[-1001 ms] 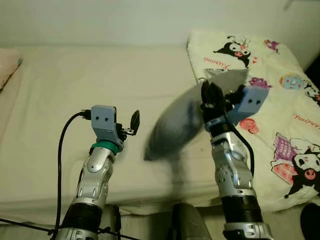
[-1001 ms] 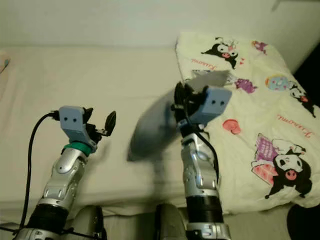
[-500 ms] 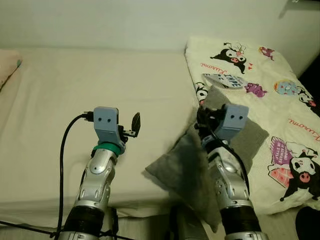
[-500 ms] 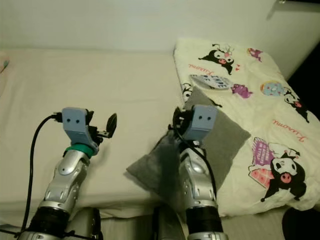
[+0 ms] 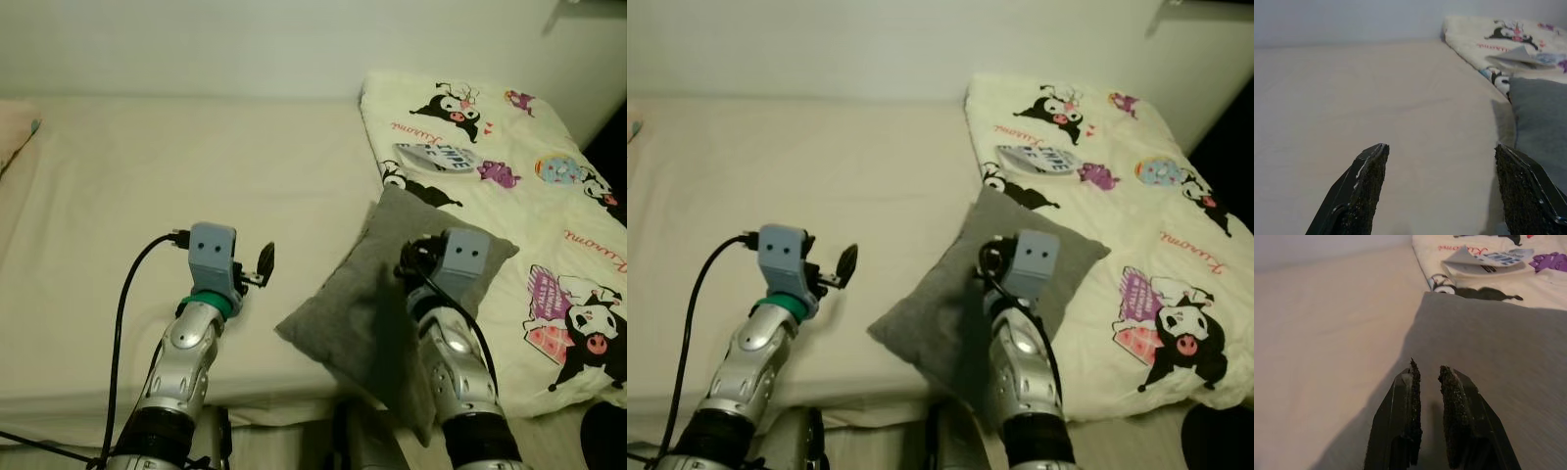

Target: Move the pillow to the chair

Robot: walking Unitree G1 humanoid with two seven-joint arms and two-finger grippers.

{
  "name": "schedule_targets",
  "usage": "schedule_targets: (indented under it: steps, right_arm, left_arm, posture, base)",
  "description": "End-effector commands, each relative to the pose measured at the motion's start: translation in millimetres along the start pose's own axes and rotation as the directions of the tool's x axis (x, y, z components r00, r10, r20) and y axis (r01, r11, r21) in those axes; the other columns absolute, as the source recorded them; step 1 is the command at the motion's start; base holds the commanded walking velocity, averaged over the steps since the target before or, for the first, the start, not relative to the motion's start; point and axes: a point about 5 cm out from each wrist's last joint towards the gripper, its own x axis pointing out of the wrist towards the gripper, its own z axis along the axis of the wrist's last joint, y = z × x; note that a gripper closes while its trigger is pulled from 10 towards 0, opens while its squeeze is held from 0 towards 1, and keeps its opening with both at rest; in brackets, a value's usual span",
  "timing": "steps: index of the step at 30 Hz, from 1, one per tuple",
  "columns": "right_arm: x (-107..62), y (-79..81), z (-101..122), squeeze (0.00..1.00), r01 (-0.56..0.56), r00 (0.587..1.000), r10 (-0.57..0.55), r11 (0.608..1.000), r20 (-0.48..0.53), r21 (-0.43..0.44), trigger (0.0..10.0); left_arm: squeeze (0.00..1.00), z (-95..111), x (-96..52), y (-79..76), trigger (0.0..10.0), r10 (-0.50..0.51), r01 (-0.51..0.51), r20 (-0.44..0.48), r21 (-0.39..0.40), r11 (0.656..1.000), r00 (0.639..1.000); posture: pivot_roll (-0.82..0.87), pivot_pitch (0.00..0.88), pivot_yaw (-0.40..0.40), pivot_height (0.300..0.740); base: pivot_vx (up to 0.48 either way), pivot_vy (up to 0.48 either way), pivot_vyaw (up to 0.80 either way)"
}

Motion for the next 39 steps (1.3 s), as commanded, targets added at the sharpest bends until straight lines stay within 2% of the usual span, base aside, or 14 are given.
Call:
schedule_targets:
  steps: [1,16,17,18,20,21,26,27,29,30,31,32,35,39]
  right_arm:
    - [-3.8,-1.1,-10.7,0.00,0.004,0.999,-0.005,1.000,-0.044,-0.020,10.0]
    - [-8.4,1.0,-35.7,0.00,0.003,0.991,-0.010,0.998,-0.134,-0.059,10.0]
    - [-6.9,-2.2,-36.8,0.00,0.019,0.989,-0.028,0.998,-0.143,-0.064,10.0]
    - [-5.7,-6.1,-37.2,0.00,0.036,0.988,-0.046,0.997,-0.148,-0.070,10.0]
    - [-4.9,-8.7,-37.3,0.00,0.047,0.987,-0.058,0.996,-0.150,-0.073,10.0]
    - [-4.4,-14.0,-36.9,0.00,0.062,0.986,-0.073,0.995,-0.148,-0.079,10.0]
    - [-4.3,-28.8,-37.2,0.00,0.103,0.982,-0.114,0.991,-0.153,-0.080,10.0]
    - [-4.5,-36.2,-38.3,0.13,0.127,0.977,-0.139,0.988,-0.159,-0.082,10.0]
    - [-4.5,-38.9,-38.8,0.17,0.137,0.975,-0.149,0.987,-0.163,-0.081,10.0]
    - [-4.3,-41.9,-39.3,0.16,0.148,0.973,-0.159,0.986,-0.166,-0.078,10.0]
    - [-3.8,-46.7,-40.3,0.14,0.167,0.969,-0.177,0.983,-0.175,-0.072,10.0]
    - [-3.2,-51.6,-41.3,0.13,0.186,0.963,-0.196,0.980,-0.184,-0.071,10.0]
    - [-0.8,-64.7,-43.9,0.00,0.253,0.940,-0.259,0.966,-0.221,-0.056,10.0]
    - [2.2,-71.9,-42.5,0.00,0.298,0.925,-0.292,0.954,-0.241,-0.013,10.0]
  left_arm:
    - [0.00,-4.0,0.7,-2.3,10.0,-0.005,0.005,-0.023,0.008,1.000,1.000]
    - [0.00,-27.8,9.0,-13.9,10.0,-0.013,0.006,-0.141,-0.053,0.999,0.990]
    - [0.17,-29.0,11.6,-13.1,10.0,-0.032,0.023,-0.152,-0.061,0.998,0.988]
    - [0.91,-29.2,13.8,-11.7,10.0,-0.044,0.036,-0.159,-0.055,0.998,0.986]
    - [0.91,-29.1,15.1,-10.7,10.0,-0.053,0.045,-0.162,-0.051,0.998,0.985]
    - [1.00,-28.4,15.8,-10.0,10.0,-0.063,0.056,-0.161,-0.047,0.997,0.985]
    - [1.00,-30.7,14.1,-11.0,10.0,-0.079,0.075,-0.165,-0.033,0.997,0.983]
    - [1.00,-34.1,11.7,-12.4,10.0,-0.080,0.077,-0.172,-0.019,0.997,0.982]
    - [1.00,-35.0,10.9,-13.1,10.0,-0.079,0.078,-0.174,-0.014,0.997,0.982]
    - [0.78,-35.8,10.4,-13.6,10.0,-0.079,0.079,-0.173,-0.011,0.997,0.982]
    - [0.29,-36.4,10.0,-14.1,10.0,-0.079,0.078,-0.171,-0.010,0.997,0.982]
    - [0.00,-36.7,9.6,-14.5,10.0,-0.078,0.077,-0.169,-0.009,0.997,0.982]
    - [0.00,-37.4,8.5,-12.2,10.0,-0.071,0.070,-0.163,-0.011,0.997,0.984]
    - [0.00,-38.3,6.5,-8.2,10.0,-0.060,0.059,-0.158,-0.009,0.998,0.986]
  posture:
    - [-0.07,0.031,0.005,0.623]
    - [-0.07,0.047,-0.001,0.623]
    - [-0.08,0.065,0.005,0.623]
    - [-0.08,0.074,0.017,0.623]
    - [-0.08,0.074,0.017,0.623]
    - [-0.09,0.079,0.028,0.623]
    - [-0.10,0.082,0.036,0.623]
    - [-0.10,0.081,0.036,0.623]
    - [-0.10,0.078,0.035,0.623]
    - [-0.10,0.078,0.035,0.623]
    - [-0.09,0.076,0.032,0.623]
    - [-0.09,0.074,0.030,0.623]
    - [-0.08,0.072,0.024,0.623]
    - [-0.06,0.064,0.016,0.623]
  base:
    - [0.000,0.000,0.00]
    - [0.000,0.000,0.00]
    - [0.000,0.000,0.00]
    - [0.000,0.000,0.00]
    - [0.000,0.000,0.00]
    - [0.000,0.000,0.00]
    - [0.000,0.000,0.00]
    - [0.000,0.000,0.00]
    - [0.000,0.000,0.00]
    - [0.000,0.000,0.00]
    - [0.000,0.000,0.00]
    - [0.000,0.000,0.00]
    - [0.000,0.000,0.00]
    - [0.000,0.000,0.00]
